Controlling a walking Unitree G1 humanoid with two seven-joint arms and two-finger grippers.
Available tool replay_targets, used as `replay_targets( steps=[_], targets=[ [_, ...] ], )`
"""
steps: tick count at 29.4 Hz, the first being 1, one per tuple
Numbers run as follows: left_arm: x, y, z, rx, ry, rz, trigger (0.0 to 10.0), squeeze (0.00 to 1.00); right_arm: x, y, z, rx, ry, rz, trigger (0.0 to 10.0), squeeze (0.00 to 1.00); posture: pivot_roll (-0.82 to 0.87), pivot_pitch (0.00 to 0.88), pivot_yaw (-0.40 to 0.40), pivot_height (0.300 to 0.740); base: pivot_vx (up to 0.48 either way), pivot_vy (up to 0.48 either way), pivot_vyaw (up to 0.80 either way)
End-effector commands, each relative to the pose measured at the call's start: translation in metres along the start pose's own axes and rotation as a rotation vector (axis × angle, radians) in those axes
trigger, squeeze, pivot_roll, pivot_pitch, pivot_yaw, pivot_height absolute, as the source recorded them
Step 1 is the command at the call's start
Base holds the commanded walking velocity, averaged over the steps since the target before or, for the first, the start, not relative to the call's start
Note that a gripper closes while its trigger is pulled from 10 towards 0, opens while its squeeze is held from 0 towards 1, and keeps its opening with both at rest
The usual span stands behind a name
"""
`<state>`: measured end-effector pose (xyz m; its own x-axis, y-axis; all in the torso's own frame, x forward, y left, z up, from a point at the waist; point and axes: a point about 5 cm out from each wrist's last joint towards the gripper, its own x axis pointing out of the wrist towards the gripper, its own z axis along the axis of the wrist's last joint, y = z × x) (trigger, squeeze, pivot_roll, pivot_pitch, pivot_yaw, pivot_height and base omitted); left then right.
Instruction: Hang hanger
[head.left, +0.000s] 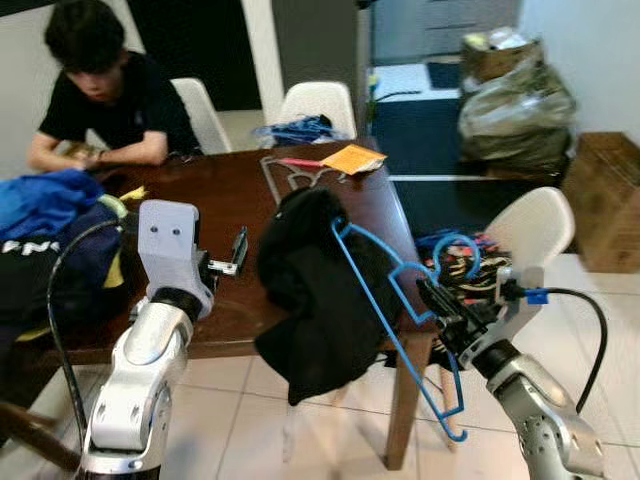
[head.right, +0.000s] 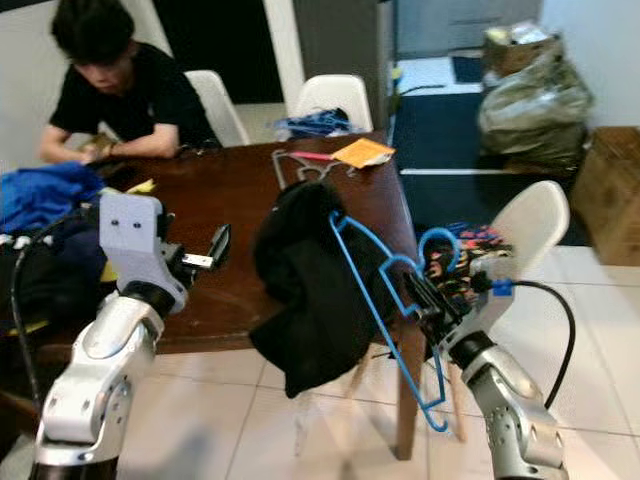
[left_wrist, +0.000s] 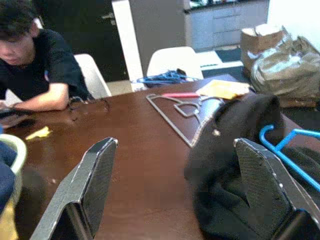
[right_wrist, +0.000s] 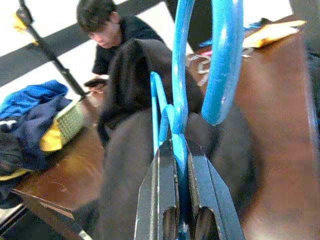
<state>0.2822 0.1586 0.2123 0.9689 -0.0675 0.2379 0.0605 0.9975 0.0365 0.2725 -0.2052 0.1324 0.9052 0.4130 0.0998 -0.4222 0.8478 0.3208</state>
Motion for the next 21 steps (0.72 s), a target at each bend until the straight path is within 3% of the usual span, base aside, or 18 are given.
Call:
replay_targets(
  steps=[1, 4, 13, 17, 21],
  targets=[
    [-0.002, 0.013, 0.005, 0.023, -0.022, 0.029, 10.0, 0.00, 0.002, 0.008, 0.001, 0.025, -0.024, 0.046, 10.0, 0.00, -0.03, 0.000, 0.071, 0.731, 0.000, 0.000, 0.78],
    [-0.002, 0.018, 0.008, 0.028, -0.039, 0.038, 10.0, 0.00, 0.002, 0.009, 0.002, 0.043, -0.043, 0.054, 10.0, 0.00, -0.03, 0.000, 0.072, 0.731, 0.106, 0.000, 0.76],
    [-0.004, 0.026, 0.010, 0.026, -0.052, 0.065, 10.0, 0.00, 0.002, 0.009, 0.003, 0.077, -0.070, 0.053, 10.0, 0.00, -0.03, 0.000, 0.074, 0.731, 0.480, 0.000, 0.00],
    [-0.003, 0.032, 0.014, 0.033, -0.063, 0.077, 10.0, 0.00, -0.001, -0.001, 0.008, 0.156, -0.132, -0.003, 10.0, 0.00, -0.02, 0.000, 0.071, 0.731, 0.480, 0.000, 0.00],
    [-0.002, 0.036, 0.017, 0.044, -0.071, 0.083, 10.0, 0.00, -0.002, 0.002, 0.010, 0.186, -0.151, 0.031, 10.0, 0.00, -0.02, 0.000, 0.072, 0.731, 0.480, 0.000, 0.00]
  ],
)
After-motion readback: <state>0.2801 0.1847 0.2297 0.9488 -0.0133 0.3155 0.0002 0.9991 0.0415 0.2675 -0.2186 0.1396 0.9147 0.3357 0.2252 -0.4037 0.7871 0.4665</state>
